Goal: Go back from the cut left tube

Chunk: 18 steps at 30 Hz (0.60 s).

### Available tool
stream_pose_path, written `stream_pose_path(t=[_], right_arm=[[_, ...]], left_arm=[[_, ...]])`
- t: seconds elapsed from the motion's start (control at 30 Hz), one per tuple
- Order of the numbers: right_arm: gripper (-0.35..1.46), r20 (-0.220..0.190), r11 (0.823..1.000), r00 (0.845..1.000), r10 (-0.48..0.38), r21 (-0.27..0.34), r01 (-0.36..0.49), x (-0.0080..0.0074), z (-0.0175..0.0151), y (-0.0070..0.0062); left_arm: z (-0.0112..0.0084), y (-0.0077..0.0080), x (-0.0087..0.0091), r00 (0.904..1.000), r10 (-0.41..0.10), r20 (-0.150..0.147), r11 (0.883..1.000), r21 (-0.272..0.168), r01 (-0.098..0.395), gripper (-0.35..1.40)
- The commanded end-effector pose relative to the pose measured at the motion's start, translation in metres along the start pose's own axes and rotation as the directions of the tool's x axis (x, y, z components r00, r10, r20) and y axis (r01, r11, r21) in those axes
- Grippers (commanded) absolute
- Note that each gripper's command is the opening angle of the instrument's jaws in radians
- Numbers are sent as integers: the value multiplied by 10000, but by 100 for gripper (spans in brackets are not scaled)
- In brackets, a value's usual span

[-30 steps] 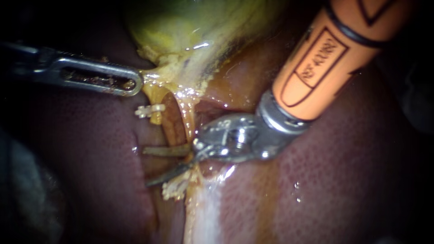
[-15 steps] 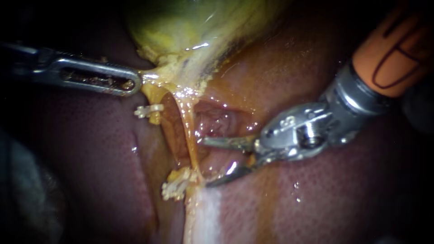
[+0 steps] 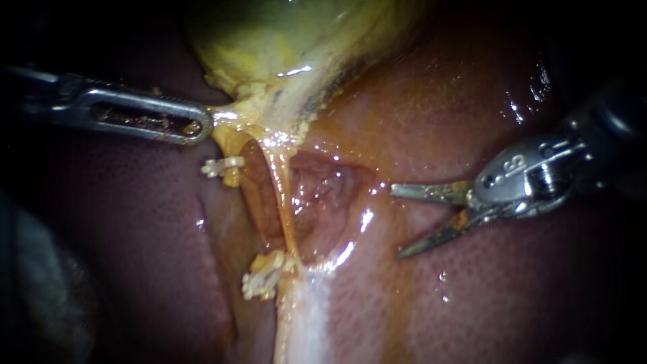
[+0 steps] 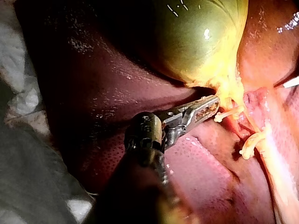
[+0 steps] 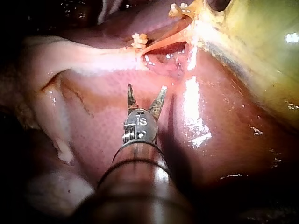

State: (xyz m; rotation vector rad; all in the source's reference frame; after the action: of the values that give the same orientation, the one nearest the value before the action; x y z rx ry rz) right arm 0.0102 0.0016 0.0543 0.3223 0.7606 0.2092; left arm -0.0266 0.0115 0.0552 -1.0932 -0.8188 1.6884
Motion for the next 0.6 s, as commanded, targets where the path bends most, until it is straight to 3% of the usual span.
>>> stream_pose_path(t=[0.03, 0.37, 0.6], right_arm=[[143, 2, 9999, 10000, 8, -131, -8, 0, -2, 2], [145, 88, 9995, 9999, 80, -307, -78, 3, -9, 7], [145, 88, 9995, 9999, 80, -308, -78, 3, -9, 7]], left_arm=[[2, 0, 0, 10000, -2, -13, 10000, 24, 2, -35], [47, -18, -20, 9998, 162, 71, 9999, 2, -162, -35], [62, -24, -25, 9999, 94, 139, 10000, -33, -94, -35]])
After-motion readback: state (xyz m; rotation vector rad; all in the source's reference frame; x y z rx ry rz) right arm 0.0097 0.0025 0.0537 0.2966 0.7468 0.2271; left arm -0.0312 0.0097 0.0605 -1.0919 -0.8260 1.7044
